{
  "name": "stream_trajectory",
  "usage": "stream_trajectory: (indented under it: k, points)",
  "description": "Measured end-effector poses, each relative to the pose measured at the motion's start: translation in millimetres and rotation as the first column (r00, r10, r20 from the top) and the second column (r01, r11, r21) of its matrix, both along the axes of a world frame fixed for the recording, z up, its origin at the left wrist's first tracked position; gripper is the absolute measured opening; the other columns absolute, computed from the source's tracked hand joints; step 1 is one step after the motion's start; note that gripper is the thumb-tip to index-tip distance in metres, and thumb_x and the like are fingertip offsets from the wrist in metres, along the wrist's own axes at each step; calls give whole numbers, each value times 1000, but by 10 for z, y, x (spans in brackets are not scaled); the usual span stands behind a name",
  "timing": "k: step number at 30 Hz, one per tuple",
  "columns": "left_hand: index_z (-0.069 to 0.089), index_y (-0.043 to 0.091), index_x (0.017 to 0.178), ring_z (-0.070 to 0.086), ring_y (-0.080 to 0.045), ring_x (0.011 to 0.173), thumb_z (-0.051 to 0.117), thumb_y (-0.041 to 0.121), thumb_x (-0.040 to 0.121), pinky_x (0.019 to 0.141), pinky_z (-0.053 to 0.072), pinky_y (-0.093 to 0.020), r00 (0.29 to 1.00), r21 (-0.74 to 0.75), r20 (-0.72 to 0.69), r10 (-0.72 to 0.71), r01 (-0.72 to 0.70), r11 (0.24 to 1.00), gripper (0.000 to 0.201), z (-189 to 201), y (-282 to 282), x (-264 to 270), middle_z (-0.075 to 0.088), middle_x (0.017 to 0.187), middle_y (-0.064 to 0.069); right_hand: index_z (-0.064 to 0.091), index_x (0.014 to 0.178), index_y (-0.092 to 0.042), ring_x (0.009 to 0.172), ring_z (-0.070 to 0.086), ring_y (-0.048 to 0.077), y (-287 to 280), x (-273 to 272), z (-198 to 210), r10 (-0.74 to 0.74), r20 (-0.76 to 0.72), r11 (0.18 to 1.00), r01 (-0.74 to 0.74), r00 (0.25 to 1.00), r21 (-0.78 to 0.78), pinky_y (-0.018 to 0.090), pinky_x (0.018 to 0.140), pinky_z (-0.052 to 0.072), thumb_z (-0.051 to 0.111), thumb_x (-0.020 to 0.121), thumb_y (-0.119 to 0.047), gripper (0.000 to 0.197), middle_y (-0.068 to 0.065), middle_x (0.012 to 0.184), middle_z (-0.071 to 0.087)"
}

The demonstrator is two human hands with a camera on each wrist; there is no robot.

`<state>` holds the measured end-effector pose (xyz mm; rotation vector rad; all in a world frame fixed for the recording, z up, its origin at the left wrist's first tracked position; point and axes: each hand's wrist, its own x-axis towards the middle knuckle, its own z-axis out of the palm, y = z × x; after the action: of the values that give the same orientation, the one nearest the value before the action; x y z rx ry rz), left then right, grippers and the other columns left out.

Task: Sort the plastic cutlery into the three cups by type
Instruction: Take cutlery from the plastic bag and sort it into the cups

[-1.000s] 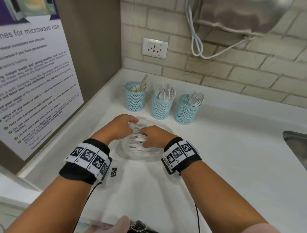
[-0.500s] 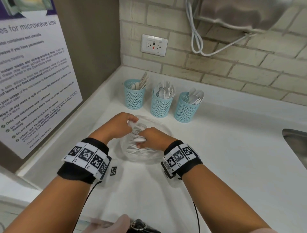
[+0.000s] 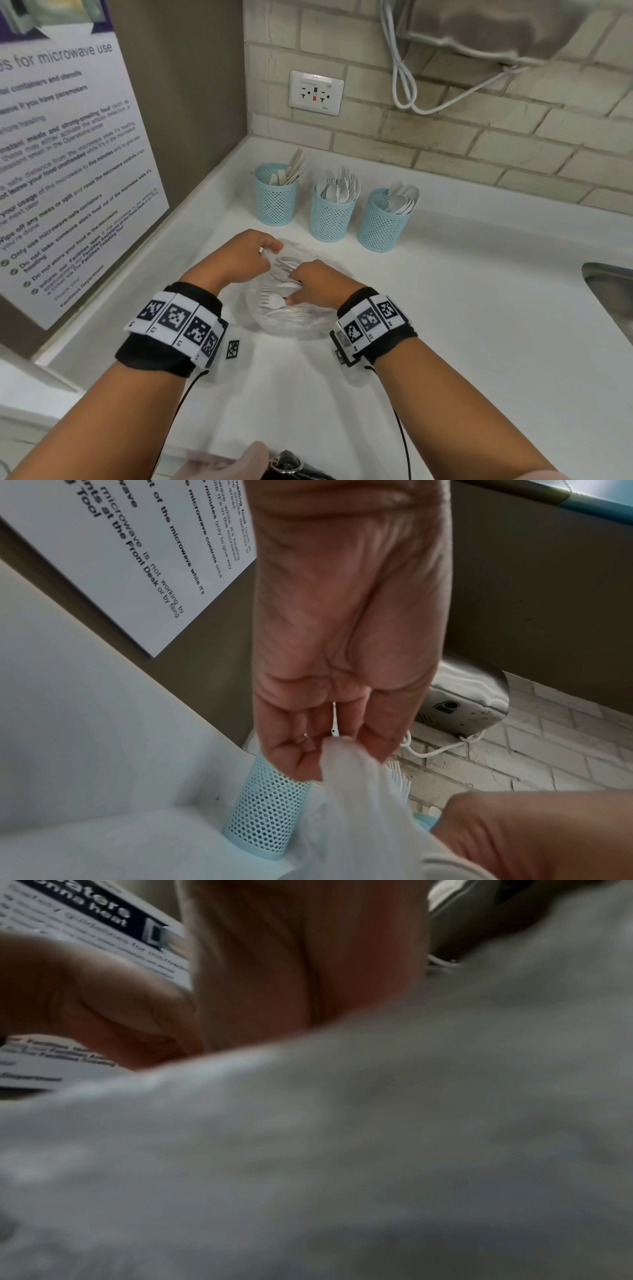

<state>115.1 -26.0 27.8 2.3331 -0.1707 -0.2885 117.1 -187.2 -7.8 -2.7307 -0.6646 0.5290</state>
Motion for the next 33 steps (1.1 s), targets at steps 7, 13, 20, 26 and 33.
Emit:
stream_trajectory:
  k: [7, 13, 20, 26, 33]
  points:
    - [57, 20, 126, 43, -19, 126, 55, 8, 89, 104, 37, -30, 977, -147, 150, 153, -131, 980, 39, 41, 4, 75, 47, 137, -1, 68, 83, -13, 70, 65, 3, -326, 33, 423, -69, -223, 880, 165, 972, 446, 7, 74, 46, 64, 88, -18, 8, 3, 84, 72]
    - [61, 19, 114, 59, -17, 113, 50, 35, 95, 102, 42, -31, 987, -633, -153, -50, -59, 772, 27, 197, -206, 72, 64, 115, -3, 56, 100, -13, 86, 69, 9, -341, 220, 582, -119, -460, 234, 475, 880, 849, 31, 88, 52, 50, 96, -14, 7, -2, 85, 74]
    - [60, 8, 104, 70, -12, 73, 44, 24, 98, 70, 57, -26, 937, -679, -284, -203, -48, 733, 23, 21, -526, 31, 68, 84, -7, 52, 102, -19, 86, 67, 6, -199, 243, 476, -122, -505, 154, 519, 855, 841, 18, 63, 53, 48, 97, -25, 9, -2, 95, 70]
    - [61, 6, 95, 68, -13, 60, 50, 16, 96, 56, 56, -23, 923, -758, -355, -149, -191, 624, 15, -76, -537, 42, 67, 74, -6, 61, 89, -17, 68, 57, 14, -259, 258, 382, -317, -434, 249, 516, 843, 819, 22, 60, 49, 62, 89, -21, 4, 3, 81, 64]
    - [63, 10, 108, 71, -11, 65, 48, 22, 97, 56, 56, -20, 930, -776, -360, -77, -252, 578, 22, -131, -533, 39, 71, 87, -6, 58, 97, -13, 65, 65, 8, -288, 284, 357, -346, -370, 168, 445, 862, 880, 24, 64, 56, 65, 85, -4, 16, 4, 80, 65]
